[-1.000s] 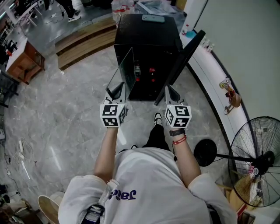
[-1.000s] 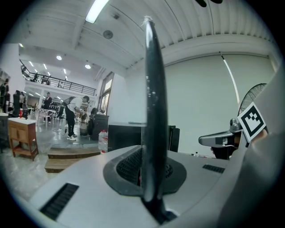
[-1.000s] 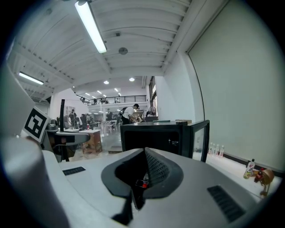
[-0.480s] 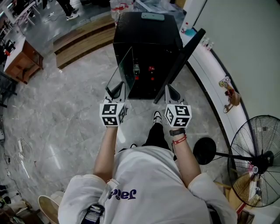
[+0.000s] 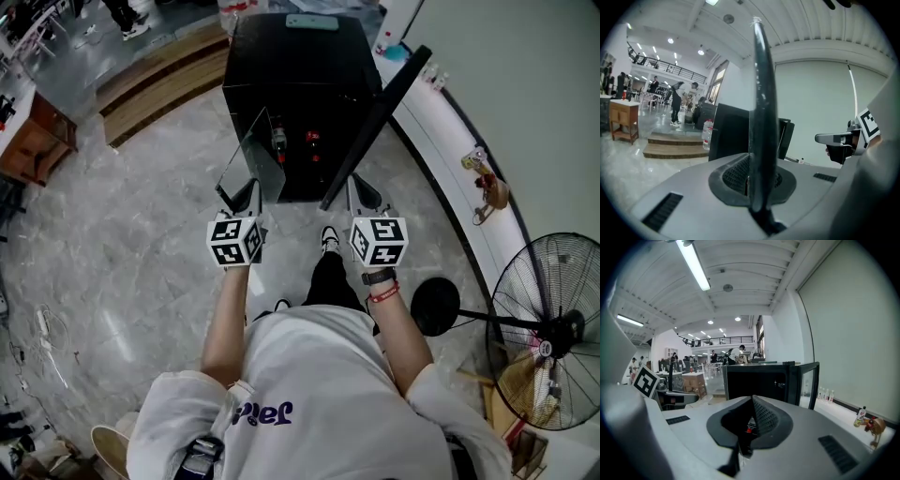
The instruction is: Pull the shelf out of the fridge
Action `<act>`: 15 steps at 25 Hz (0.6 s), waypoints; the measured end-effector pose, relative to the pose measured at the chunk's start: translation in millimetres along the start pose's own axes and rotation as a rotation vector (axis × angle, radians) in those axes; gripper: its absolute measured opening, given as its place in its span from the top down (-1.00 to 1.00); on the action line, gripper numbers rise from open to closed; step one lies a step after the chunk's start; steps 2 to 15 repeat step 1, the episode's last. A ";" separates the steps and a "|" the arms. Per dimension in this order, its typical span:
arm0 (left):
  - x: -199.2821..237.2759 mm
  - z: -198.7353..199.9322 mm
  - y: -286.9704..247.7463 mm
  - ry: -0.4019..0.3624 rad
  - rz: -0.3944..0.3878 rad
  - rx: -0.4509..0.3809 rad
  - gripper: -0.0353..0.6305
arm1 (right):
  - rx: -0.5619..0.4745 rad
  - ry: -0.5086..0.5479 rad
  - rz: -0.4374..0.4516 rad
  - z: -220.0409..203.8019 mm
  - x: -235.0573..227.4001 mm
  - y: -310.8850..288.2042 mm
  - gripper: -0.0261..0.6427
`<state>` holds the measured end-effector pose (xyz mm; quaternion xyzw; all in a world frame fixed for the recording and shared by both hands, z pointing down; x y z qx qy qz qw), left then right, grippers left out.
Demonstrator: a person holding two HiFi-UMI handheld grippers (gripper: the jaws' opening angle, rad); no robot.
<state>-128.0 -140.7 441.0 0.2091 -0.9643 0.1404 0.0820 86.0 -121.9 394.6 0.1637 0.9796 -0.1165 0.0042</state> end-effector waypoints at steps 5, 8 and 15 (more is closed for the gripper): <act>4.6 -5.8 -5.4 0.022 0.004 0.009 0.82 | 0.002 0.007 0.007 0.6 -1.6 -4.9 0.89; 4.6 -5.8 -5.4 0.022 0.004 0.009 0.82 | 0.002 0.007 0.007 0.6 -1.6 -4.9 0.89; 4.6 -5.8 -5.4 0.022 0.004 0.009 0.82 | 0.002 0.007 0.007 0.6 -1.6 -4.9 0.89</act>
Point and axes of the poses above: the fingertips, and each gripper's own axes: y backward along the fingers, x to its left, z out of its top, the point moved 1 cm from there along y, backward along the fingers, and after that the axes turned 1 degree about -x, right-handed, at the moved point
